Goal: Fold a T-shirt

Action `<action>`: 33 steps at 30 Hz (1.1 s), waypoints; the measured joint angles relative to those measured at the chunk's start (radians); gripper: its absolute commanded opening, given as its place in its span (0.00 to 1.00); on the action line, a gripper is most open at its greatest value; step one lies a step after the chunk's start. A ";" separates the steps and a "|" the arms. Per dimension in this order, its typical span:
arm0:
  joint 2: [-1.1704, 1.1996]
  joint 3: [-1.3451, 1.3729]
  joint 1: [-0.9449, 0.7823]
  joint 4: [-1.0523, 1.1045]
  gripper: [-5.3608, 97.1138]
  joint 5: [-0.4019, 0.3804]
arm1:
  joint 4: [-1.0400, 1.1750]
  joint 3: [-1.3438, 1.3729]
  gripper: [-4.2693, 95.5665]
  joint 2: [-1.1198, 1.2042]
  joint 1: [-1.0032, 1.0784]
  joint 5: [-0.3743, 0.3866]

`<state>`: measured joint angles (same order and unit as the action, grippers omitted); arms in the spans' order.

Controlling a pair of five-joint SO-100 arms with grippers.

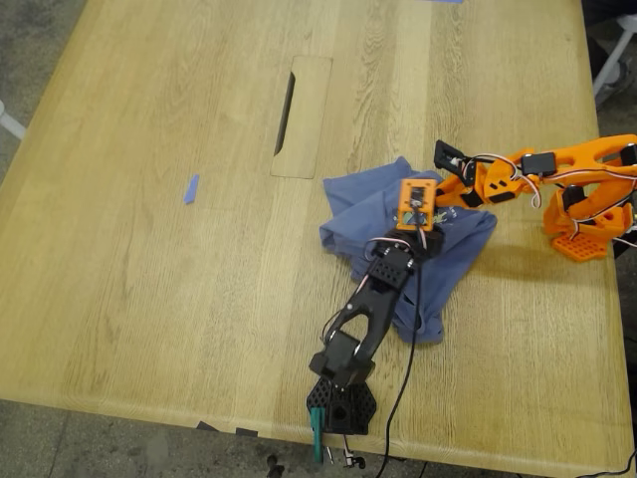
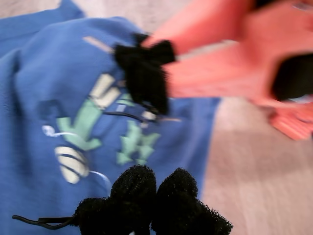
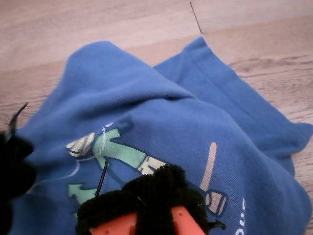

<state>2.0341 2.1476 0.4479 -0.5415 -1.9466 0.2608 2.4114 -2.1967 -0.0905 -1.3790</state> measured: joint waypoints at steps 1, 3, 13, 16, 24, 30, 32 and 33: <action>-0.018 0.017 -0.023 0.021 0.09 -0.005 | -0.021 0.021 0.04 0.011 0.014 0.000; -0.051 0.046 -0.061 0.063 0.09 -0.005 | -0.066 0.057 0.04 0.035 0.032 0.000; -0.098 0.135 -0.150 0.133 0.14 -0.005 | -0.218 0.276 0.04 0.043 0.169 0.011; -0.026 0.190 -0.179 0.091 0.14 -0.005 | -0.207 0.313 0.04 -0.003 0.241 0.009; 0.310 0.356 -0.301 -0.106 0.15 -0.003 | -0.080 0.357 0.04 -0.179 0.396 0.008; 0.353 0.295 -0.192 -0.147 0.15 -0.002 | 0.069 0.250 0.04 -0.238 0.344 0.005; 0.295 0.227 -0.130 -0.133 0.15 -0.002 | 0.092 0.190 0.04 -0.224 0.293 0.000; 0.256 0.187 -0.104 -0.121 0.15 -0.002 | 0.098 0.161 0.04 -0.207 0.267 0.000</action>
<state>2.2902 2.3347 0.3436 -0.6627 -1.9482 0.3590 2.5725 -2.4037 0.1764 -1.3790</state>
